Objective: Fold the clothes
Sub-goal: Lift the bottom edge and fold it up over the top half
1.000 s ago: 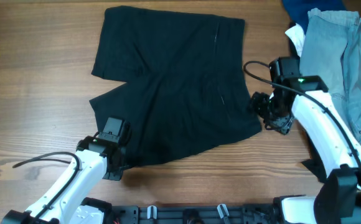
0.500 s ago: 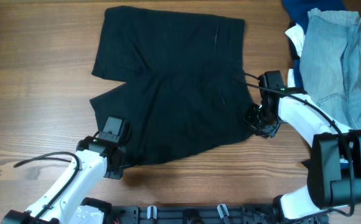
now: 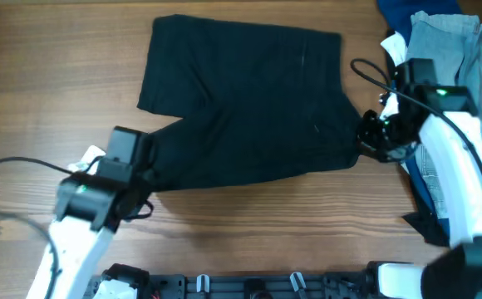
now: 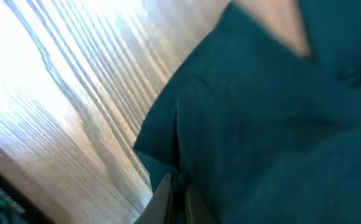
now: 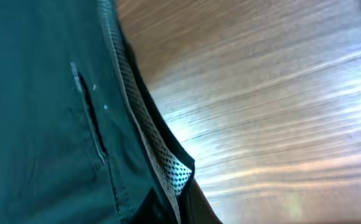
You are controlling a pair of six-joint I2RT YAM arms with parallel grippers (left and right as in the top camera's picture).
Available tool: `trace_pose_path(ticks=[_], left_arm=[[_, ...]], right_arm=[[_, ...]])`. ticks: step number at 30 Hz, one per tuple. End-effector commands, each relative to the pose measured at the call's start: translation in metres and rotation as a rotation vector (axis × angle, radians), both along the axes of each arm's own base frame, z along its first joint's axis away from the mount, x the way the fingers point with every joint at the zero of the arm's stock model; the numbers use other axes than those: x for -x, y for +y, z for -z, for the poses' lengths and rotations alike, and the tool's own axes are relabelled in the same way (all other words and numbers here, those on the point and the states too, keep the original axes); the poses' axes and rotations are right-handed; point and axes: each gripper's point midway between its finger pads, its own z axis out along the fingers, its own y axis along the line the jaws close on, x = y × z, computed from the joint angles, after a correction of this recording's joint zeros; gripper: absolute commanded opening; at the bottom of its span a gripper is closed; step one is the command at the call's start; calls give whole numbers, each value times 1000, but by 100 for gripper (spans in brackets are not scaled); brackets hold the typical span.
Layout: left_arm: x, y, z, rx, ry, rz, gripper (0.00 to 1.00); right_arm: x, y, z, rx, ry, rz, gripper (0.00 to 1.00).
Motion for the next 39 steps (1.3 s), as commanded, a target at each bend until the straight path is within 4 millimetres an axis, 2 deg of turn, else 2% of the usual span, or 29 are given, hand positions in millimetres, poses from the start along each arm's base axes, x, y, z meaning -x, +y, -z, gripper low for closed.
trace_pose_path(ticks=[1, 5, 7, 8, 12, 14, 16, 17, 18, 19, 21, 25, 27, 31, 33, 34, 35, 36, 37, 38, 39], left_arm=[[-1, 18, -56, -94, -143, 50, 4], [11, 21, -103, -83, -238, 71, 4], [7, 19, -114, -72, -281, 76, 4], [-3, 17, -117, -80, -302, 99, 4], [-62, 0, -120, -97, -372, 158, 4], [-97, -12, -108, -109, -370, 196, 4], [-141, -32, -91, -139, -381, 275, 4], [-170, -46, -79, -149, -403, 302, 4], [-194, -54, -67, -148, -426, 300, 4], [-208, -57, -60, -148, -441, 296, 4], [-238, -58, -43, -175, -473, 266, 4], [-279, -63, -30, -171, -567, 233, 4], [-290, -66, -27, -165, -602, 228, 4], [-302, -70, -23, -160, -637, 222, 4], [-307, -71, -25, -155, -663, 218, 4], [-310, -72, -28, -153, -679, 216, 4], [-313, -73, -31, -150, -698, 213, 36], [-315, -73, -32, -150, -714, 207, 100], [-318, -71, -33, -160, -725, 195, 100], [-320, -66, -33, -184, -734, 172, 100], [-320, -64, -34, -193, -733, 168, 100]], right_arm=[[10, -5, -45, 29, -100, -42, 4], [42, -3, -64, 28, -91, -64, 4], [41, -5, -66, 43, -106, -56, 4], [38, -9, -63, 61, -101, -30, 4], [26, -12, -36, 68, -50, -7, 4], [24, -12, -20, 65, -7, -5, 4], [25, -12, 0, 62, 42, 3, 4], [21, -14, 14, 64, 59, 20, 4], [13, -18, 22, 64, 47, 38, 4], [3, -22, 25, 66, 17, 52, 4], [-34, -34, 27, 83, -104, 104, 4], [-82, -47, 35, 120, -241, 140, 5], [-99, -49, 46, 119, -267, 144, 6], [-118, -51, 66, 120, -286, 143, 7], [-138, -53, 60, 124, -370, 145, 7], [-147, -54, 56, 126, -408, 147, 11], [-159, -55, 48, 127, -466, 152, 41], [-169, -56, 42, 128, -515, 154, 70], [-175, -55, 38, 119, -545, 148, 100], [-186, -46, 27, 74, -608, 127, 100], [-189, -42, 24, 53, -627, 116, 100]])
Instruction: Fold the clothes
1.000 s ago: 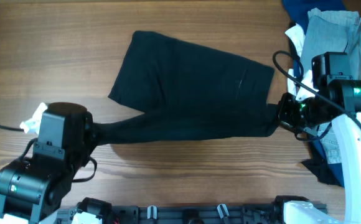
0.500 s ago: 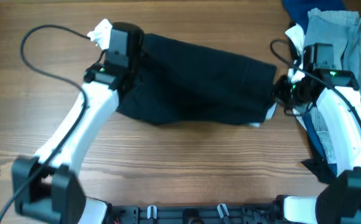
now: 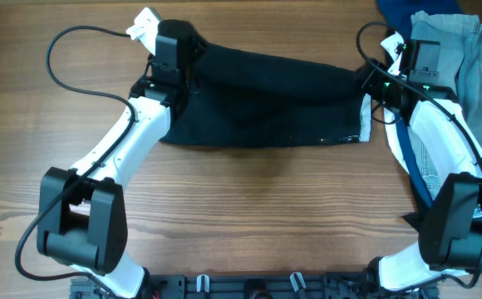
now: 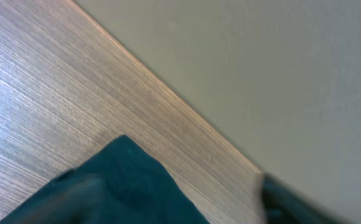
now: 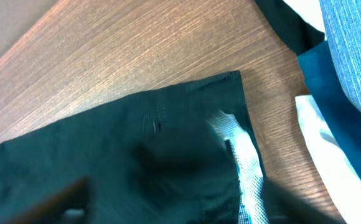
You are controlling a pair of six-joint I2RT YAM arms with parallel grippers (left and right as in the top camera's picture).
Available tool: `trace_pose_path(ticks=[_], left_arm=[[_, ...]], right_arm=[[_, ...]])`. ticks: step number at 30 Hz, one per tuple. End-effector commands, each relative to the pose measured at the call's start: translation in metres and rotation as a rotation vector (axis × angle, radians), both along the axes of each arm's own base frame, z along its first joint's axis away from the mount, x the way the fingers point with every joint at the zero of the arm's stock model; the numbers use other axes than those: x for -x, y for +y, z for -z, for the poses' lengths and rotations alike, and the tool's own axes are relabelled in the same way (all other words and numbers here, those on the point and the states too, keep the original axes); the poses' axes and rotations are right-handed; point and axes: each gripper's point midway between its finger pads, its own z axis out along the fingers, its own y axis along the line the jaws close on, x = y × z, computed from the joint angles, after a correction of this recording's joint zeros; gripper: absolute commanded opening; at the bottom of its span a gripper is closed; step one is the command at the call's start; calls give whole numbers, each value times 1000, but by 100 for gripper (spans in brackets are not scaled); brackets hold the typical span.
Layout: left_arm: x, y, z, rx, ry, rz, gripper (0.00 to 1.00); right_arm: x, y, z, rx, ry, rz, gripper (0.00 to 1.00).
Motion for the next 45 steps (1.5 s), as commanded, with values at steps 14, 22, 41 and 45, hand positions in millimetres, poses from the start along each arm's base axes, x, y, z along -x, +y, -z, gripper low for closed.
trace_pose_path(ticks=[14, 22, 41, 45], left_arm=[[45, 23, 57, -290, 349, 247, 100], [75, 108, 85, -257, 564, 106, 100], [122, 114, 110, -134, 722, 443, 100], [149, 103, 127, -106, 837, 492, 100]], right_arm=[[26, 92, 39, 95, 138, -382, 99], [34, 168, 98, 60, 206, -495, 93], [35, 206, -11, 120, 248, -686, 95], [20, 161, -36, 87, 259, -587, 97]])
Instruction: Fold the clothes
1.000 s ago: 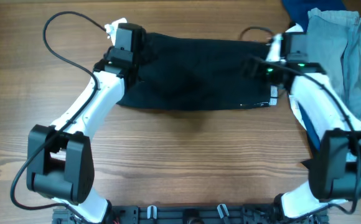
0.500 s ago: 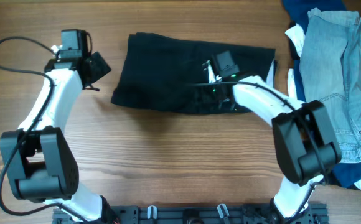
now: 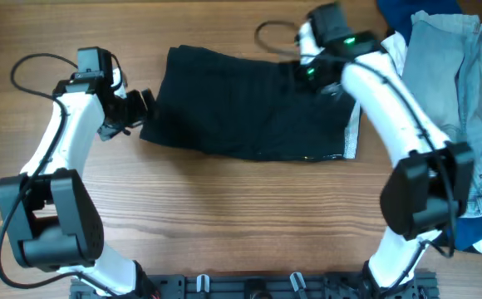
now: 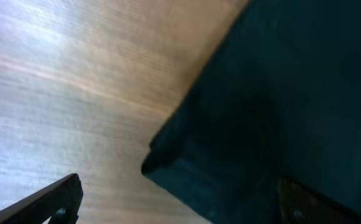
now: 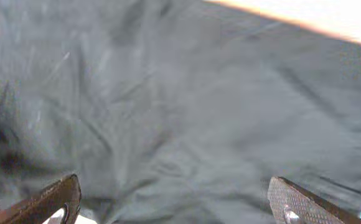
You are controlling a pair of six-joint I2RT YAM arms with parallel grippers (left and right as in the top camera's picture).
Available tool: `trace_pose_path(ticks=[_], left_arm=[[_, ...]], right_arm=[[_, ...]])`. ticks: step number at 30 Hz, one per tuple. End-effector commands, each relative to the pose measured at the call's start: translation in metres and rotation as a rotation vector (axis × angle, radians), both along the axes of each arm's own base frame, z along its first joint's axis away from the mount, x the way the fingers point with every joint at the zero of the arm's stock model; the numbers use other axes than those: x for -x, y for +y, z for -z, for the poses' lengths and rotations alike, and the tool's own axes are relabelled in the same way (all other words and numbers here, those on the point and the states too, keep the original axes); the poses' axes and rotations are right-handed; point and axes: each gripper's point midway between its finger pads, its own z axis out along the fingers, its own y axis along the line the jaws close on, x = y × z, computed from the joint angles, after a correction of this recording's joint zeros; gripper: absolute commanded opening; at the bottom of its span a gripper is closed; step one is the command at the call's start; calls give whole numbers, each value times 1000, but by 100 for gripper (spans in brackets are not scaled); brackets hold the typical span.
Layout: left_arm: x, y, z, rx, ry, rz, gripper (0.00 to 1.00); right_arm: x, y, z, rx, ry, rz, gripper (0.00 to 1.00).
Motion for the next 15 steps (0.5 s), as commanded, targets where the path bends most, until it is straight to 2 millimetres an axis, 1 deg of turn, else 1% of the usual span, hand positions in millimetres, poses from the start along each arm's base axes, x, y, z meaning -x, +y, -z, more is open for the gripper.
trace_pose_path(ticks=[1, 2, 3, 4, 6, 8, 9, 12, 14, 15], left_arm=[[17, -21, 11, 90, 49, 77, 99], [21, -28, 15, 126, 62, 84, 98], [29, -35, 23, 155, 90, 86, 94], [33, -39, 30, 159, 110, 76, 94], [36, -48, 45, 176, 135, 16, 91], [34, -56, 53, 178, 138, -38, 84], [33, -55, 56, 149, 139, -73, 81], [30, -39, 61, 24, 136, -190, 75], [29, -40, 62, 8, 131, -222, 70], [29, -39, 62, -1, 129, -239, 66]], right_arm=[[-8, -24, -14, -32, -9, 63, 96], [-10, -27, -14, -33, -10, 73, 96], [-11, -29, -14, -34, -13, 80, 96], [-11, -30, -14, -31, -14, 82, 96], [-10, -30, -14, -30, -10, 85, 94], [-10, -32, -13, -28, -3, 105, 91], [-10, -33, -13, -25, -2, 108, 91], [-10, -33, -13, -26, -3, 109, 90], [-11, -37, -12, -8, -4, 134, 88], [-12, -41, -11, 11, -2, 166, 88]])
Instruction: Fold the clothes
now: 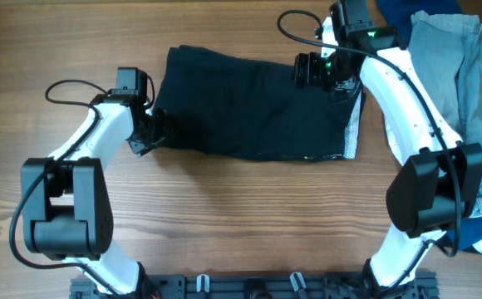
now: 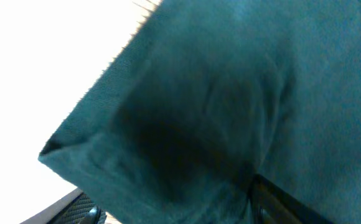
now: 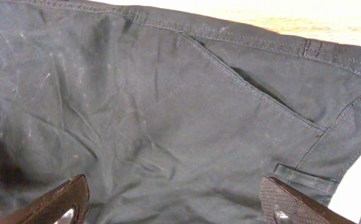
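Observation:
Black shorts [image 1: 249, 104] lie folded in half across the middle of the wooden table [image 1: 224, 224], with a strip of white mesh lining [image 1: 353, 137] showing at their right end. My left gripper [image 1: 152, 130] is at the shorts' near left corner. In the left wrist view its jaws [image 2: 174, 208] stand wide apart and the dark cloth [image 2: 218, 93] bulges between them. My right gripper [image 1: 312, 71] hovers open over the far right part. A back pocket seam [image 3: 255, 87] shows above the right gripper's spread fingertips [image 3: 180, 202].
A pile of other clothes [image 1: 453, 50], grey denim over blue and white pieces, lies at the right edge of the table. Arm cables loop at the far right [image 1: 295, 21] and at the left [image 1: 71, 87].
My left gripper was just left of the shorts over bare wood; now it is at their near left corner with cloth between its open jaws. The right gripper has stayed open over the far right part.
The shorts lay spread flat, with each gripper shut on a near corner. Then both grippers were at the far edge and the near half lay folded over the far half. After that both were open and off the cloth; now the left is at the near left corner.

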You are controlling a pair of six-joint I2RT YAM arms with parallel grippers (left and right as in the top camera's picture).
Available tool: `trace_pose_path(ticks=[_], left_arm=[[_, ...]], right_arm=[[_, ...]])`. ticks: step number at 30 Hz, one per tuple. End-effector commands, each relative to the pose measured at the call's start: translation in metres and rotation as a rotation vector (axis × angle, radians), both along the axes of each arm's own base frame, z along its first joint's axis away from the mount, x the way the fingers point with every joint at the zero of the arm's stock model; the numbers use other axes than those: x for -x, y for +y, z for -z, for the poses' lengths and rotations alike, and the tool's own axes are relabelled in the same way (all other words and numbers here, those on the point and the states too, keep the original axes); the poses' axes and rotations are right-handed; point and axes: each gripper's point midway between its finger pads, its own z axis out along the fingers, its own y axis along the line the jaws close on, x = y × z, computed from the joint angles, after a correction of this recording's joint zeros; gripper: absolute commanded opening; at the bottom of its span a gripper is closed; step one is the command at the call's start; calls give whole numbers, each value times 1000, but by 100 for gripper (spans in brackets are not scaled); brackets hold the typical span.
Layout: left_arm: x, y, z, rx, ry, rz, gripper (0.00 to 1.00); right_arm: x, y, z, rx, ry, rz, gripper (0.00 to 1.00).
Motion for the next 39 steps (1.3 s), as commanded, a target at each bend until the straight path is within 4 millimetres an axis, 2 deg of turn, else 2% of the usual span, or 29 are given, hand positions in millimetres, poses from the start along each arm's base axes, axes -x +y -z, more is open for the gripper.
trace_pose_path(ticks=[1, 2, 6, 11, 13, 17, 21, 22, 25, 27, 30, 31, 33, 34, 35, 37, 39], left_arm=[[1, 12, 8, -93, 18, -127, 59], [1, 17, 8, -120, 17, -156, 49], [-1, 25, 7, -153, 10, -220, 22], [-7, 31, 6, -187, -19, -229, 4], [3, 41, 8, -200, 23, -249, 4], [34, 83, 10, -202, 150, -389, 4], [54, 110, 9, -191, 220, -477, 4], [61, 110, 9, -166, 248, -484, 4], [75, 93, 8, -97, 317, -429, 4], [88, 78, 6, -103, 376, -365, 4], [99, 60, 3, -118, 425, -277, 4], [100, 56, 2, -150, 429, -245, 4], [93, 64, 3, -235, 388, -225, 14], [80, 71, 6, -247, 335, -243, 31], [73, 76, 7, -242, 307, -261, 39], [60, 85, 6, -229, 252, -239, 40], [50, 89, -7, -232, 213, -175, 45]], right_arm=[[-4, -11, -6, 38, -14, 76, 87], [-3, -11, -6, 38, -12, 76, 87], [-1, -14, -5, 55, -3, 80, 87], [-1, -18, -4, 76, -3, 87, 87], [0, -23, -3, 106, -3, 98, 88], [1, -24, -2, 91, 15, 147, 87], [10, -24, 8, 87, 61, 166, 87], [13, -24, 15, 89, 81, 172, 87], [22, -25, 40, 105, 155, 173, 87], [34, -16, 57, 63, 236, 138, 87], [56, -24, 73, 79, 323, 126, 89], [64, -31, 82, 81, 357, 138, 89], [75, -38, 96, 37, 392, 115, 90], [72, -39, 98, 4, 381, 104, 90], [69, -42, 97, -7, 368, 104, 89], [60, -41, 98, -18, 327, 75, 92], [55, -40, 103, -23, 314, 66, 92]])
